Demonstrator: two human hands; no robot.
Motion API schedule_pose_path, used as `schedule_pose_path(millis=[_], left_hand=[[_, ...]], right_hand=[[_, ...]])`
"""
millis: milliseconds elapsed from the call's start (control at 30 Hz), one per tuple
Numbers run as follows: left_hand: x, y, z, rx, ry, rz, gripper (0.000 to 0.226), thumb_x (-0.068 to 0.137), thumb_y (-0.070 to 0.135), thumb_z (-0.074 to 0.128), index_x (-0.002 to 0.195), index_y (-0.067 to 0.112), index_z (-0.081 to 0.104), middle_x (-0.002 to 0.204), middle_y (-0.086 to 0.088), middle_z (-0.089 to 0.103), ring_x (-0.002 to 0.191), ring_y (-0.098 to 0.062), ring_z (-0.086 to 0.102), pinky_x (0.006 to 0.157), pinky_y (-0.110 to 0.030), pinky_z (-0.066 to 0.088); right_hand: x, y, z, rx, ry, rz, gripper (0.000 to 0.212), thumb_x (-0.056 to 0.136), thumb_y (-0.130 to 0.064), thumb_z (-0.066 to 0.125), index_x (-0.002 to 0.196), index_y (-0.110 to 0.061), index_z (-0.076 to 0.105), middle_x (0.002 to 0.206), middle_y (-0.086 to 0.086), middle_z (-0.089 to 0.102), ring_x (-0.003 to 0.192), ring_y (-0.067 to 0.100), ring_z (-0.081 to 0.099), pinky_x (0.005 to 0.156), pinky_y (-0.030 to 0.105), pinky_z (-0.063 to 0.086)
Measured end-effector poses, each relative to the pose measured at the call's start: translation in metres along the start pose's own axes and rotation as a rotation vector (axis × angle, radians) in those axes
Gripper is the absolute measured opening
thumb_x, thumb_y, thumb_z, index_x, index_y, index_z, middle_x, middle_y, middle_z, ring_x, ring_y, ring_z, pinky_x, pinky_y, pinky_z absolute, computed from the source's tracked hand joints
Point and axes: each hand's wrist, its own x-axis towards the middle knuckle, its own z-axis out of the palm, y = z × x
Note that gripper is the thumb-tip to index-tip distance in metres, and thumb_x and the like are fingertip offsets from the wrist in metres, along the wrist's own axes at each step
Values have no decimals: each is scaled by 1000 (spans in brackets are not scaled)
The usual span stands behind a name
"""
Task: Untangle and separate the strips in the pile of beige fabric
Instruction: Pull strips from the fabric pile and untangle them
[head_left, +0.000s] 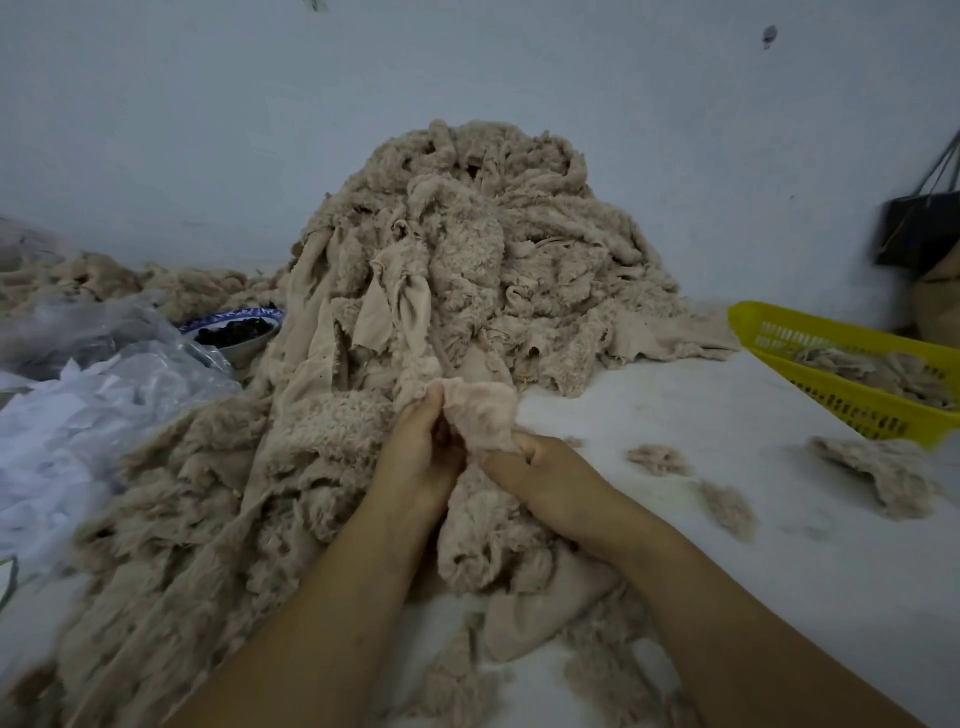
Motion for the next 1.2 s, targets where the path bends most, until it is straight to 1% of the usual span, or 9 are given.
schedule_pose_path(millis=[167, 300, 433, 667, 800, 900, 1000, 1133, 1200], left_hand=[[4, 2, -4, -89, 81, -41, 23, 103, 20, 48, 108, 3, 62, 91, -10, 66, 85, -22, 63, 93, -39, 51], [8, 2, -7, -121, 94, -70, 12, 102, 20, 50, 101, 9, 55, 71, -1, 48, 53, -8, 39, 63, -22, 38], [4, 8, -8, -178, 52, -58, 19, 102, 22, 50, 119, 13, 48, 77, -1, 52, 46, -5, 43, 36, -13, 34], [7, 9, -9, -54, 119, -23, 2, 101, 15, 53, 100, 14, 51, 59, 1, 42, 36, -5, 33, 37, -17, 34], [2, 12, -11, -111, 45, -125, 26, 99, 15, 52, 74, 9, 53, 54, 1, 44, 32, -4, 31, 35, -14, 34], [-2, 13, -12, -224, -117, -205, 34, 97, 19, 51, 66, 8, 59, 57, 1, 50, 39, -4, 40, 43, -13, 37], [-8, 15, -7, -241, -274, -177, 36, 97, 37, 52, 78, 9, 64, 71, 1, 57, 48, -4, 53, 34, -12, 38], [-17, 13, -3, -51, -410, -171, 35, 86, 43, 58, 73, 10, 63, 69, 0, 57, 52, -5, 53, 30, -10, 31], [-19, 11, -2, 35, -375, -176, 33, 88, 39, 59, 70, 11, 62, 64, 0, 55, 47, -5, 46, 31, -12, 30]], right_hand=[[-1, -8, -3, -18, -94, -21, 30, 100, -24, 54, 82, 0, 52, 71, 2, 38, 65, 16, 35, 53, 22, 30], [-2, -5, -7, -17, -76, -1, 27, 99, -24, 53, 79, -5, 56, 66, 13, 42, 66, 14, 40, 61, 25, 32], [-2, -3, -5, -91, -13, -59, 40, 97, -17, 53, 61, -26, 40, 52, -17, 33, 50, 1, 32, 49, 17, 27], [-2, -14, 5, -171, -114, -139, 44, 95, -11, 53, 61, -23, 28, 51, -15, 30, 48, 2, 28, 47, 16, 24], [-2, -6, 5, -226, -60, -152, 45, 94, -15, 57, 60, -23, 29, 52, -14, 30, 50, 3, 29, 49, 21, 24], [-4, 0, 4, -192, -33, -115, 23, 97, -41, 55, 79, -28, 59, 71, -24, 52, 66, -6, 51, 60, 13, 37], [-4, 1, 5, 19, -31, -55, 24, 89, -69, 42, 110, -75, 51, 116, -53, 49, 109, -32, 42, 85, -4, 35], [3, -5, 2, 342, -13, -26, 49, 87, -79, 42, 122, -52, 63, 129, -14, 66, 124, 8, 59, 106, 38, 46], [8, -11, -5, 547, 74, -63, 39, 91, -70, 45, 110, -49, 71, 117, -3, 73, 112, 18, 68, 90, 42, 57]])
